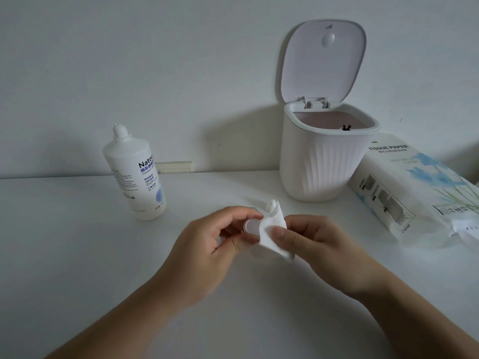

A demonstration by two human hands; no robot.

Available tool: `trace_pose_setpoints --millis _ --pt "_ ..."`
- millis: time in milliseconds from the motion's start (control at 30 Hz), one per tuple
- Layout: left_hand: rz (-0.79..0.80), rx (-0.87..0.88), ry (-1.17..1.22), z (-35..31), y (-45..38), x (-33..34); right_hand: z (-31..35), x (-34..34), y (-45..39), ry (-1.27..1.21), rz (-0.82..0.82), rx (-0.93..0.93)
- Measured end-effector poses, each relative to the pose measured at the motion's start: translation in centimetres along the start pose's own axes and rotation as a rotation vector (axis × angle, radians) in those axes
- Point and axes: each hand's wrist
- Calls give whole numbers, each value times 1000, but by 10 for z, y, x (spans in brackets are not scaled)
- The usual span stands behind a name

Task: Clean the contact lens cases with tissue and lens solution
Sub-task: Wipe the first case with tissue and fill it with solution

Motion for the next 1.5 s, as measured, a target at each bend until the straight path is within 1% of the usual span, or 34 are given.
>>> trace_pose_setpoints --millis 100,233,300,333,400,500,567,633,700,767,833,933,1000,1067,1167,1267,1500 --pt "74 -17 -57 -1 -2 -2 1 0 2 31 43 19" --pt "226 -43 -38 -5 -3 -10 2 3 5 64 132 1" --pt "255 -41 -9 -7 -3 -12 2 5 6 69 148 -11" --pt "230 -15 -7 -8 -3 -13 1 5 6 61 137 -14" --pt "127 71 -52 -9 -2 -11 -1 4 5 31 92 -22" --pt "-11 174 -115 -9 2 -4 -1 4 3 -77 16 -10" --pt "-68 217 -153 -9 4 2 0 7 3 -165 -15 -14" --pt "-105 217 -168 -9 4 5 1 12 1 -224 -42 -20" --pt "-90 194 -140 -10 2 5 0 12 0 -192 -71 -3" --pt "-50 183 -120 -11 0 2 -3 10 0 -98 -60 -10" --pt "6 173 -150 -11 -1 -2 -3 9 2 -26 -14 -22" --pt "125 111 -173 -11 -2 -6 -5 10 4 93 93 -22" --pt "158 96 -157 -10 -2 -6 -5 10 4 117 131 -14" --pt "110 156 -165 -11 -2 -4 -4 10 4 73 106 -11" --pt "-54 269 -198 -12 -1 2 -3 11 3 -49 17 -10" --pt "-164 238 -192 -9 4 8 -2 12 1 -170 -31 -12" --pt "-102 188 -156 -7 -2 -3 -1 7 -3 -113 -24 13"
Point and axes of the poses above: each hand's wrist, its own y-axis away from the middle knuckle, its own x-axis out of the palm, z = x × y, and after that the axes turned 6 degrees about y, right-handed
